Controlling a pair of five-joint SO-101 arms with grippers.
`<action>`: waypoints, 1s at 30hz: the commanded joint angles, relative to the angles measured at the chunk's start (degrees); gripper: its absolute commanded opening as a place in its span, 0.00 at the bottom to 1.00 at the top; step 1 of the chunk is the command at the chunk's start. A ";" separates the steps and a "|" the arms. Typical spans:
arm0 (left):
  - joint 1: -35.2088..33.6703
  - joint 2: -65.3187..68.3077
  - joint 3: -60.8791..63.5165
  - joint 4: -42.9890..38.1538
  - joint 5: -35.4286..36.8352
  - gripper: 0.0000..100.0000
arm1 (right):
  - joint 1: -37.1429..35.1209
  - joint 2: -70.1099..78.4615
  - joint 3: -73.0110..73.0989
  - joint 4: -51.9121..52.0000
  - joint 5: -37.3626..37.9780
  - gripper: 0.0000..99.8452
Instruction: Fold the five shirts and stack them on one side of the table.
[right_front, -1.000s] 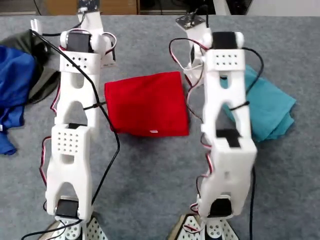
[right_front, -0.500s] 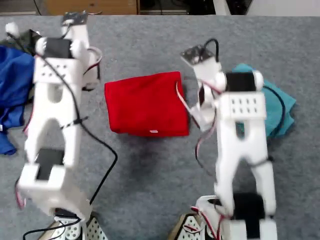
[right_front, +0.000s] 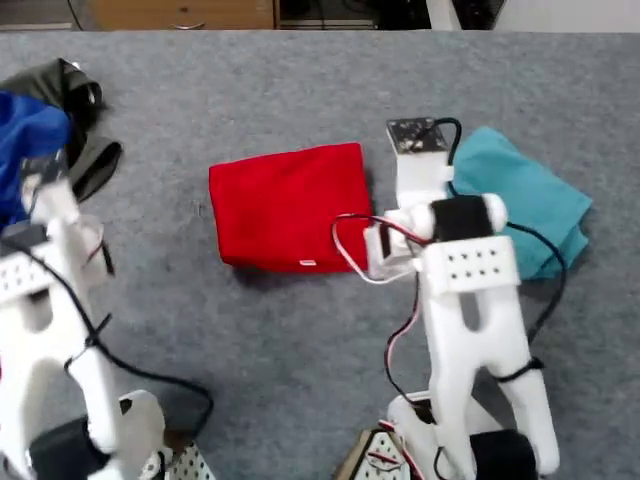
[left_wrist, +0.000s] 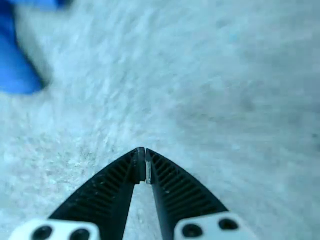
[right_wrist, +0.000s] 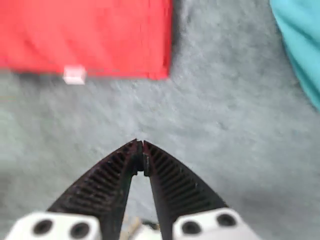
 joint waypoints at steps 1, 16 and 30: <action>-3.34 -4.70 13.01 -10.99 -0.44 0.02 | -3.12 4.00 -0.48 -6.95 -8.35 0.01; -7.30 -13.23 25.41 -19.60 -0.35 0.02 | -9.27 31.60 -16.57 -11.43 -37.54 0.35; -7.30 -13.32 25.41 -19.60 -0.35 0.02 | -10.15 55.52 -36.09 -17.05 -50.99 0.43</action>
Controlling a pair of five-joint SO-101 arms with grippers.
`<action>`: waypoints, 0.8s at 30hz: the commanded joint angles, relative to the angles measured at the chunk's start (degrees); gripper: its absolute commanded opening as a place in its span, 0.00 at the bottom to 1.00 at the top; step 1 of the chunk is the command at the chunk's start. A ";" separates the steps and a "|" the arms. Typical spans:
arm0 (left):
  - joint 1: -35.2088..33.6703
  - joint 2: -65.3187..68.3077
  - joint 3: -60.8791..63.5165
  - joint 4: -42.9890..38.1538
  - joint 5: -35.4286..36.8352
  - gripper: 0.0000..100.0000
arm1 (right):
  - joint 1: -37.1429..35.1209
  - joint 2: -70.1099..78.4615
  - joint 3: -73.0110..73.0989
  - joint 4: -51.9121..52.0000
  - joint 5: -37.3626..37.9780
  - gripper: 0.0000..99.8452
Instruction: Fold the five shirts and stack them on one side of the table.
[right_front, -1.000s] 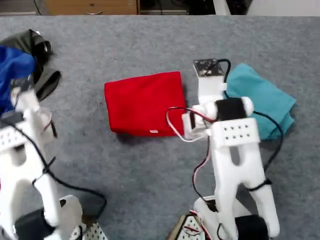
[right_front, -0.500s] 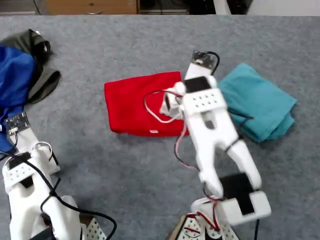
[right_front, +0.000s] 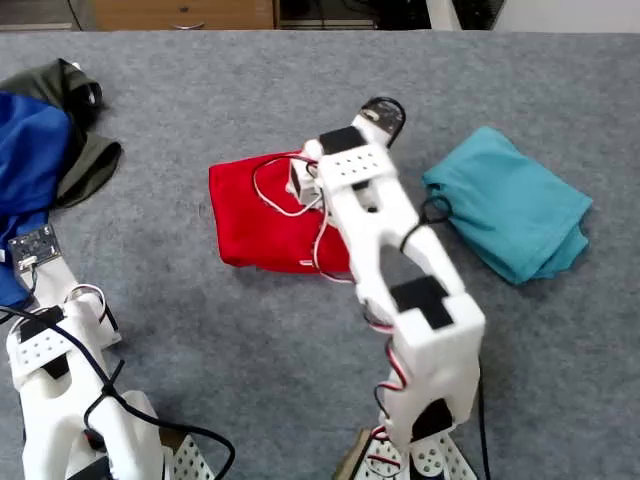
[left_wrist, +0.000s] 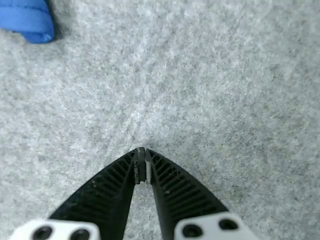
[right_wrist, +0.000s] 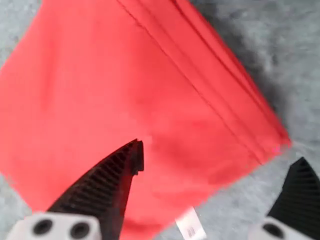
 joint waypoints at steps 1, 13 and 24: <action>-0.18 -1.19 -0.26 -0.70 -0.18 0.02 | -0.66 4.09 -4.62 -1.85 -1.23 0.43; -0.18 -1.19 -0.26 -0.79 -0.18 0.02 | 0.31 12.18 -9.10 -1.85 -0.53 0.06; -0.18 -1.19 -0.26 -0.79 -0.18 0.02 | 4.26 11.56 -13.67 2.64 5.80 0.00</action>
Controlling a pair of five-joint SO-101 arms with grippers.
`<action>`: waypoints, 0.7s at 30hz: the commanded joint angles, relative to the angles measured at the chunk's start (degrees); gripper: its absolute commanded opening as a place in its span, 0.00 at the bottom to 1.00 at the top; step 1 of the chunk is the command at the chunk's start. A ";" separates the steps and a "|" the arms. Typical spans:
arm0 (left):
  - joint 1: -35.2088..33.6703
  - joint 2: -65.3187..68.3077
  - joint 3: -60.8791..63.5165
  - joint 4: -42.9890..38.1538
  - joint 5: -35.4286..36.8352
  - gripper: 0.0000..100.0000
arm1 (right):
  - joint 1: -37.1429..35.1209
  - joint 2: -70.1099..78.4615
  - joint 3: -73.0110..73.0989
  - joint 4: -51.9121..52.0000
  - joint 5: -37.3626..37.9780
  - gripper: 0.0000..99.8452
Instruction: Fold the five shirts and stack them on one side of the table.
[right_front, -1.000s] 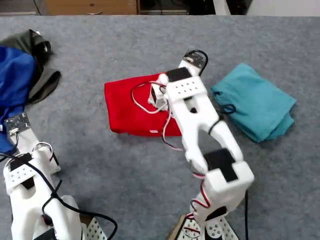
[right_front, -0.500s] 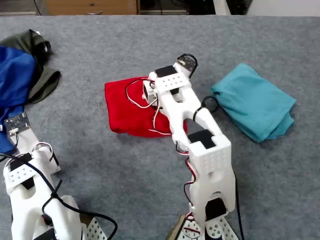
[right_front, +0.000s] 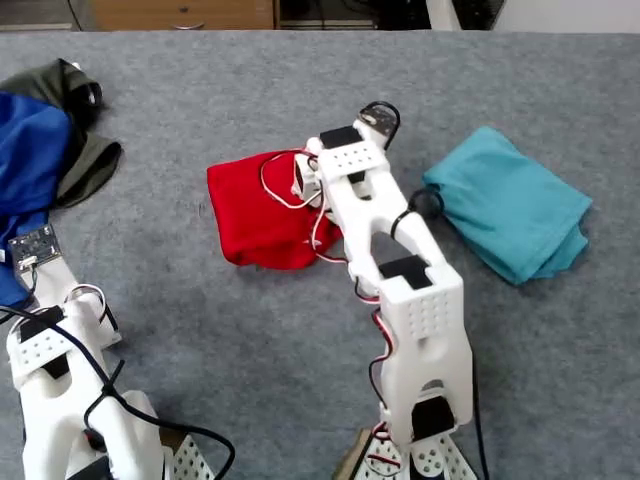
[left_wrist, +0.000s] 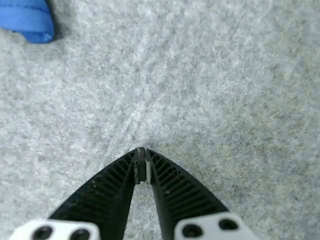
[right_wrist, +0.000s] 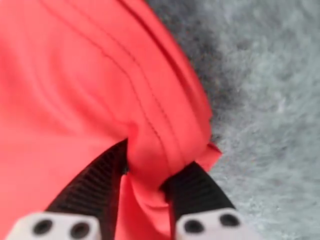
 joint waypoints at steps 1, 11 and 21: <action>-0.18 -1.19 -0.26 -0.79 -0.18 0.02 | 2.15 -1.10 -5.41 2.55 2.29 0.00; -0.18 -1.19 -0.26 -0.79 -0.18 0.02 | 6.11 -1.27 -26.86 15.91 10.29 0.00; -0.18 -1.19 -0.18 -0.79 -0.18 0.02 | 14.64 -1.10 -43.47 25.76 16.62 0.00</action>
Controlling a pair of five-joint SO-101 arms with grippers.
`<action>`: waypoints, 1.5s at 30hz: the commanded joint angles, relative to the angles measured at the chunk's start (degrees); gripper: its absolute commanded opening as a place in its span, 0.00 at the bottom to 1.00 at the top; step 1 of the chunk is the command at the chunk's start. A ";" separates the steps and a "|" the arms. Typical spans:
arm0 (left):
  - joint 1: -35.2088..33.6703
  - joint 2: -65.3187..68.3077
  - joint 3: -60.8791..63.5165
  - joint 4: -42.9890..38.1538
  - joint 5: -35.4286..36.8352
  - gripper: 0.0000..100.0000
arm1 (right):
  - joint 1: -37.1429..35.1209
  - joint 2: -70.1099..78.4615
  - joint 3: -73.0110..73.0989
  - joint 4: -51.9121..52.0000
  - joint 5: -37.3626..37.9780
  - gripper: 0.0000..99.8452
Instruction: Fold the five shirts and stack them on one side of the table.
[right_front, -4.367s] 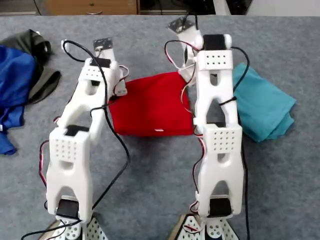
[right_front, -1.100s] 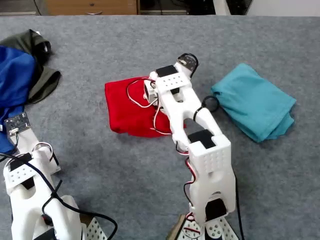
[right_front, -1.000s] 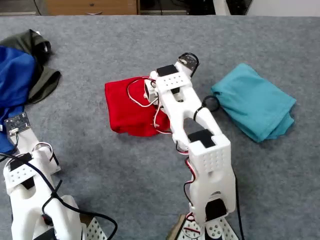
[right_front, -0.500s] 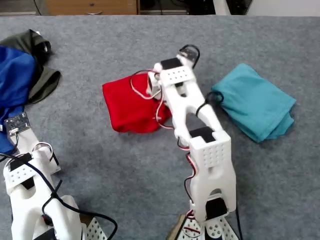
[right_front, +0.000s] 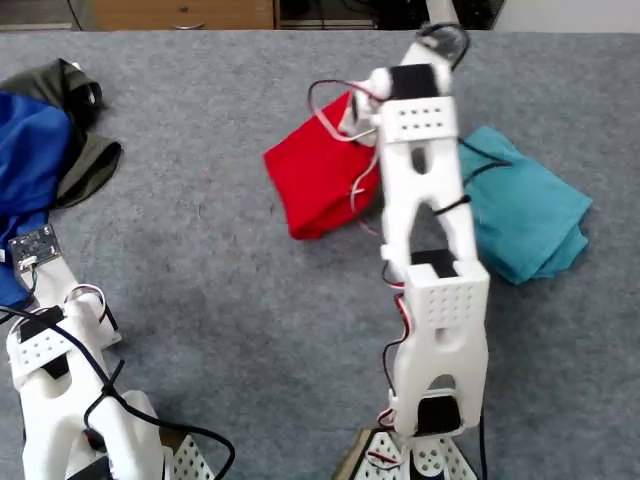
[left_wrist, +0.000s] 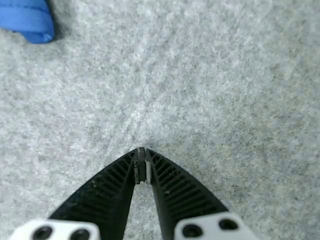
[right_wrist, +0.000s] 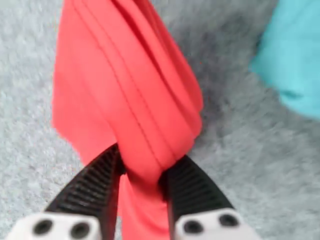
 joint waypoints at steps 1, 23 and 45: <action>-0.18 -1.19 -0.18 -0.79 -0.18 0.02 | 4.53 -1.45 -7.08 2.73 2.20 0.00; -0.18 -1.19 -0.18 -0.79 -0.18 0.02 | 32.84 -1.45 -14.81 4.22 13.36 0.00; -0.18 -1.19 -0.26 -0.62 -0.18 0.02 | 38.20 -1.80 0.92 4.31 24.97 0.13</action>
